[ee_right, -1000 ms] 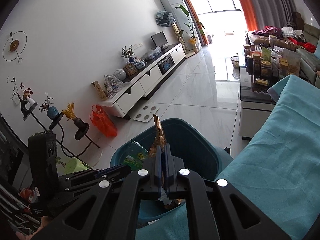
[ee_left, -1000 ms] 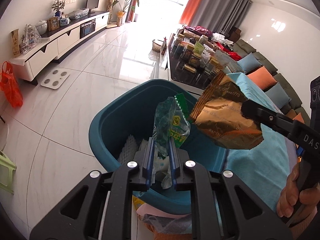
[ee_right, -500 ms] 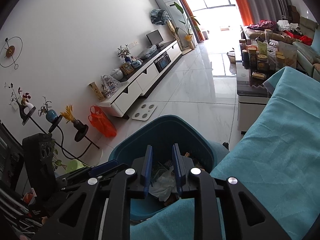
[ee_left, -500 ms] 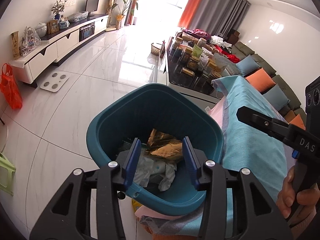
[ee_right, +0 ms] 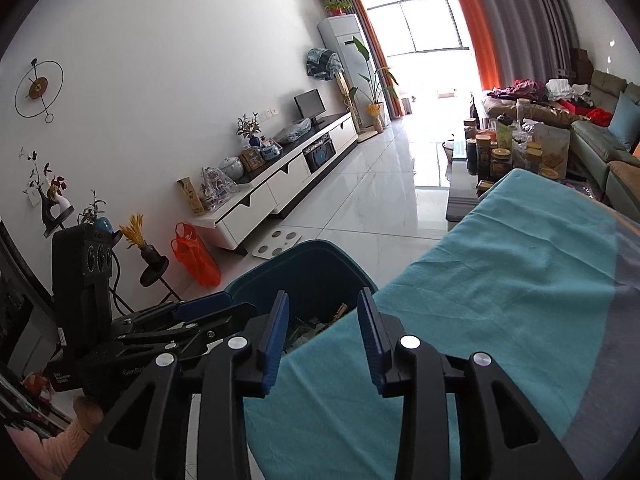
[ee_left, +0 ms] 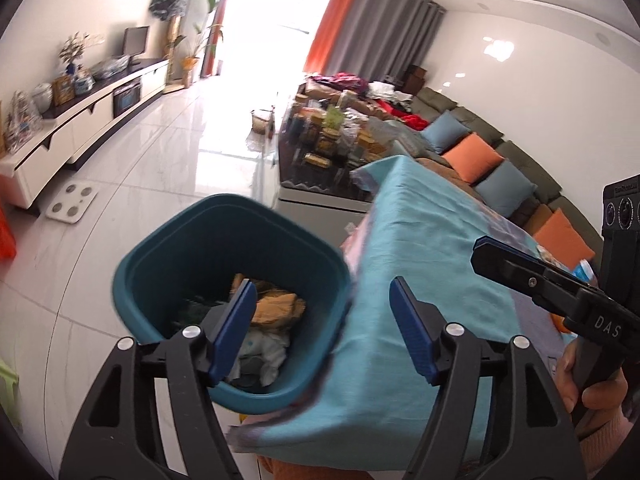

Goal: Collect trash
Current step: 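Move both grippers back over the table toward the orange peel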

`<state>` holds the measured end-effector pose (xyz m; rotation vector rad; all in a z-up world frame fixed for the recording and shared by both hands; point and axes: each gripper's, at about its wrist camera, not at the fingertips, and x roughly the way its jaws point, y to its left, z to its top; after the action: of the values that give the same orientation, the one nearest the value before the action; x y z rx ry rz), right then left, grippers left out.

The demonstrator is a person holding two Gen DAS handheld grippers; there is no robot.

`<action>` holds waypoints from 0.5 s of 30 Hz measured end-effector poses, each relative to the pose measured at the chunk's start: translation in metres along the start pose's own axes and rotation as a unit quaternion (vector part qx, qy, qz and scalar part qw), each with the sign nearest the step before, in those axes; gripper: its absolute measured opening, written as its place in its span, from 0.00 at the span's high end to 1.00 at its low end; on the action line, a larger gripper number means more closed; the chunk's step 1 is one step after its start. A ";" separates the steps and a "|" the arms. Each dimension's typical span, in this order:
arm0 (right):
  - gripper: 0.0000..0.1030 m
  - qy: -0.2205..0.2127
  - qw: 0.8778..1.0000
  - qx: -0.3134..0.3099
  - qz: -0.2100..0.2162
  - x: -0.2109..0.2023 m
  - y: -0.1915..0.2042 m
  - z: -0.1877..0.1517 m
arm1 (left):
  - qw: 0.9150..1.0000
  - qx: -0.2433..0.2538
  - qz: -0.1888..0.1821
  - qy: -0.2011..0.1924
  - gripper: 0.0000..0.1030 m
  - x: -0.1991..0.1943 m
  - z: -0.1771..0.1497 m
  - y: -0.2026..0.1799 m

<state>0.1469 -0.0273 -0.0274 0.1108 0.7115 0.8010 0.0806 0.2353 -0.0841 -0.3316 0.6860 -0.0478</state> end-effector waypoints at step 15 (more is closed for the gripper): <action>0.65 -0.077 0.980 0.070 -0.167 -0.150 -0.088 -0.060 | 0.978 0.148 -0.141 0.042 0.20 0.038 -0.030 -0.180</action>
<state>0.0917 -0.2029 -0.0226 0.1737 0.6192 0.4158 0.1028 0.0509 -0.0718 -0.1380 0.6998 -0.4334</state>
